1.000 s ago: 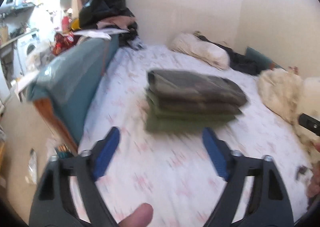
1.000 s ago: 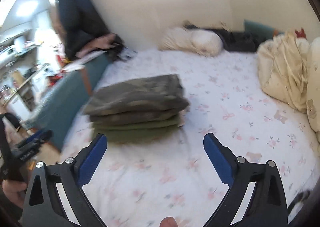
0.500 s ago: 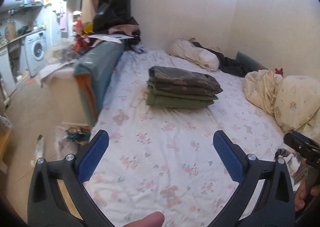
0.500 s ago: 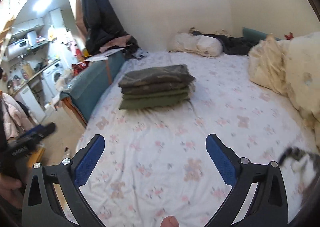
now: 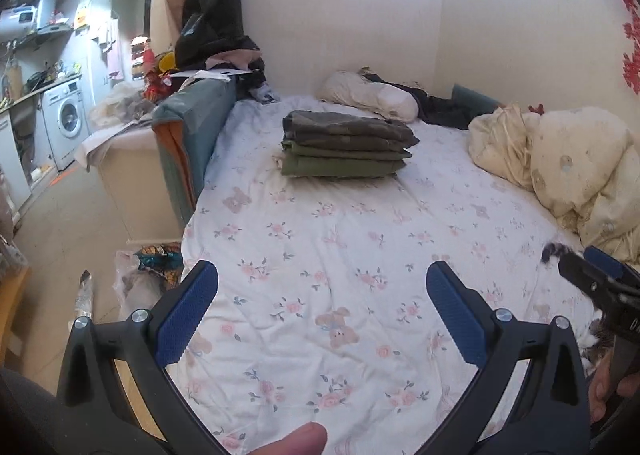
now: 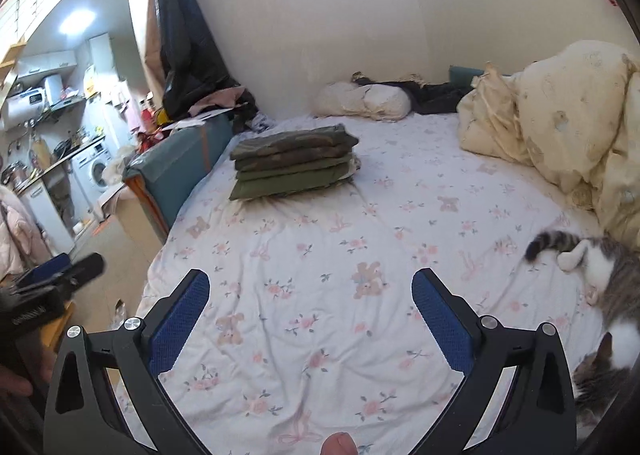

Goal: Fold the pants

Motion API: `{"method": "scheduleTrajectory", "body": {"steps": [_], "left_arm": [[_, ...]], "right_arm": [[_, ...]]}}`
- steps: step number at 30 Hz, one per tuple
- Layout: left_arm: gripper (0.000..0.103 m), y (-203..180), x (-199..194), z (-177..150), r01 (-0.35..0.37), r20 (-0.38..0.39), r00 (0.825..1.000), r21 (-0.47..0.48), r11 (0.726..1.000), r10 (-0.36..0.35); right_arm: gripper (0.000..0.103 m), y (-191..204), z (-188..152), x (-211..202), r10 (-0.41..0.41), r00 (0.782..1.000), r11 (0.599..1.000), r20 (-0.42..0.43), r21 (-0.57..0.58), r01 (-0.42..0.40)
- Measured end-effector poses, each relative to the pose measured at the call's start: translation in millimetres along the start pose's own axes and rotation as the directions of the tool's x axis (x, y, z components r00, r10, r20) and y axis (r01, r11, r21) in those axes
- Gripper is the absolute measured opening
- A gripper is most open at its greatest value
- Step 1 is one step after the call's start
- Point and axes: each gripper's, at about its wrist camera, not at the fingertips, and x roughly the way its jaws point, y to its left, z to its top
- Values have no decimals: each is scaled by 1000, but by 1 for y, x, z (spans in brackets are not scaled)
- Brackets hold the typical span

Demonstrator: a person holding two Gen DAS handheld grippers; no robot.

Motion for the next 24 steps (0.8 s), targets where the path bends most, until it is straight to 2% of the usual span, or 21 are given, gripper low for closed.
{"method": "scheduleTrajectory", "body": {"steps": [3,6,7,11,24], "left_arm": [[103,-4,2,-6,-26,34,999,27,999,25],[103,-18,11,-14,-82,8,997,112,990,81],[103,-20,11,-14,-78,11,997,119,990,77],[103,-15,9,-10,-8,0,1000,57,998,8],[103,-14,7,-10,-2,0,1000,40,999,2]], "right_arm": [[103,4,-4,10,-4,1000,1000,-6,-28,4],[103,4,-6,25,-8,999,1000,-44,-12,7],[103,4,-7,28,-8,999,1000,-45,-8,8],[103,4,-8,33,-11,998,1000,-58,-4,11],[103,7,-9,30,-11,998,1000,-56,-26,10]]}}
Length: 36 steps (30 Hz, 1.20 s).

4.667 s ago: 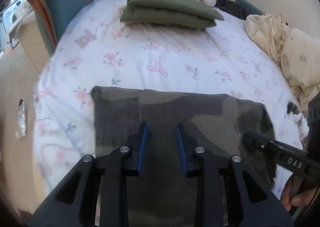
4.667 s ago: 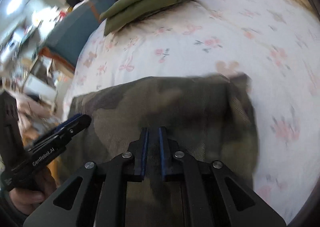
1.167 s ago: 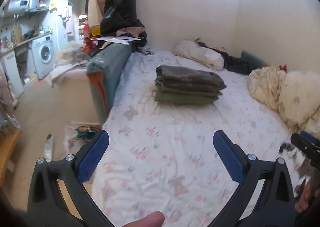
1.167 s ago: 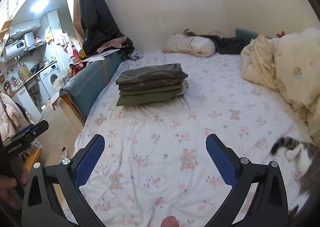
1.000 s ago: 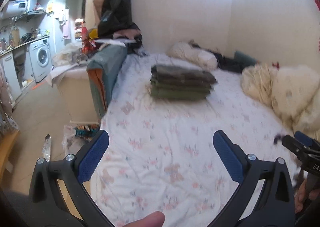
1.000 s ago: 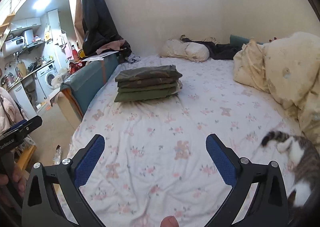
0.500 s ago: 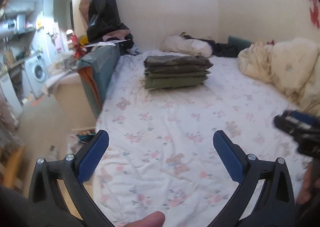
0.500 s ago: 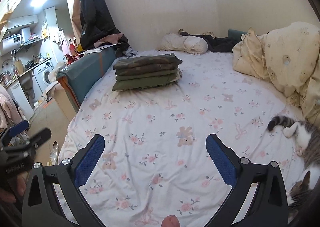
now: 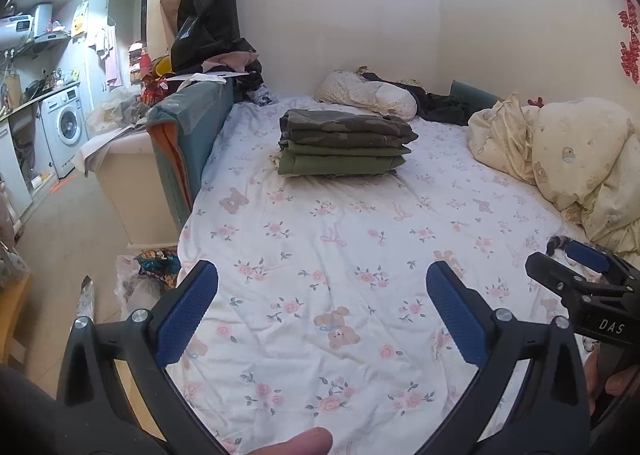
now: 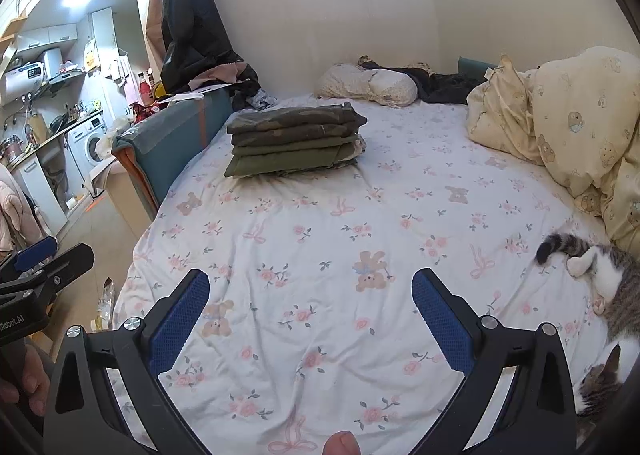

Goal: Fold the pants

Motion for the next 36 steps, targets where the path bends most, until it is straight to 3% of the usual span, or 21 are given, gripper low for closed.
{"method": "scheduleTrajectory", "body": {"steps": [36], "left_arm": [[103,3,4,-2,5,-18,1000,-23,1000,-5]], "right_arm": [[103,7,-4,-6,0,1000,1000,3,-8,0]]}}
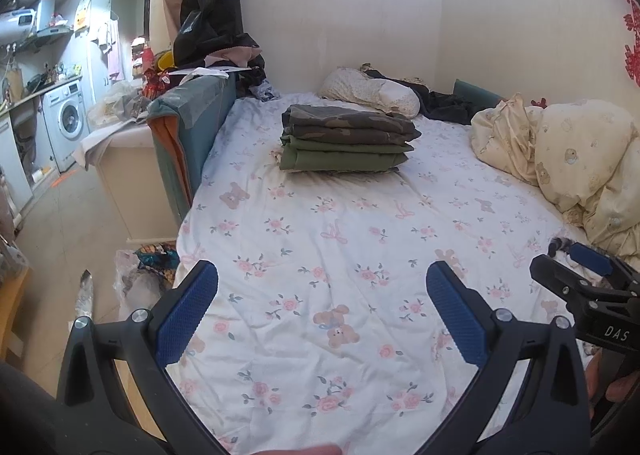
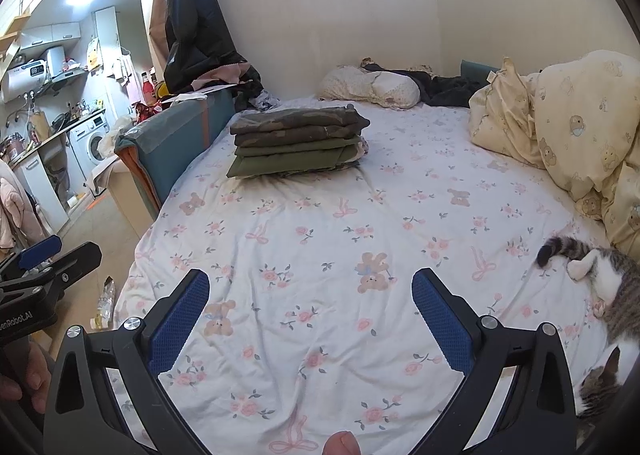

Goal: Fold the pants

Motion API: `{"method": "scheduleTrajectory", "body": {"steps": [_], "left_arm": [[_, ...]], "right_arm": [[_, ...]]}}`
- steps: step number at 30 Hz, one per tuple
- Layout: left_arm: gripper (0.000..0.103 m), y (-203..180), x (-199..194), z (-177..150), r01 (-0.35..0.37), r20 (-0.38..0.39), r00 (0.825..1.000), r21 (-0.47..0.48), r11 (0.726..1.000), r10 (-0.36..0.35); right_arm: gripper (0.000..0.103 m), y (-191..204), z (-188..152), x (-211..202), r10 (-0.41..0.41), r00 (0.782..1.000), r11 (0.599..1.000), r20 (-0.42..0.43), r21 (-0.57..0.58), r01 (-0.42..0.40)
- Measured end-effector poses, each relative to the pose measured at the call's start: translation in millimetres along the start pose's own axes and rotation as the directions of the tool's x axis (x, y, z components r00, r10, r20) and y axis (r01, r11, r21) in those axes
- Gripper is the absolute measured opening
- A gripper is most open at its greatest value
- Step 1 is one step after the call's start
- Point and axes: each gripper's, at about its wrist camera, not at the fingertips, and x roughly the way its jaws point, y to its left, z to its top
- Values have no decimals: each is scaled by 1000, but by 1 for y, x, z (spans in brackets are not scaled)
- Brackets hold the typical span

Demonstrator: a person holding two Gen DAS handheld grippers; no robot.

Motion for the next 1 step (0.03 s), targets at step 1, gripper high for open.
{"method": "scheduleTrajectory", "body": {"steps": [1], "left_arm": [[103,0,1,-1,-1,-4,1000,1,1000,1]], "right_arm": [[103,0,0,0,1,1000,1000,0,2,-1]]}}
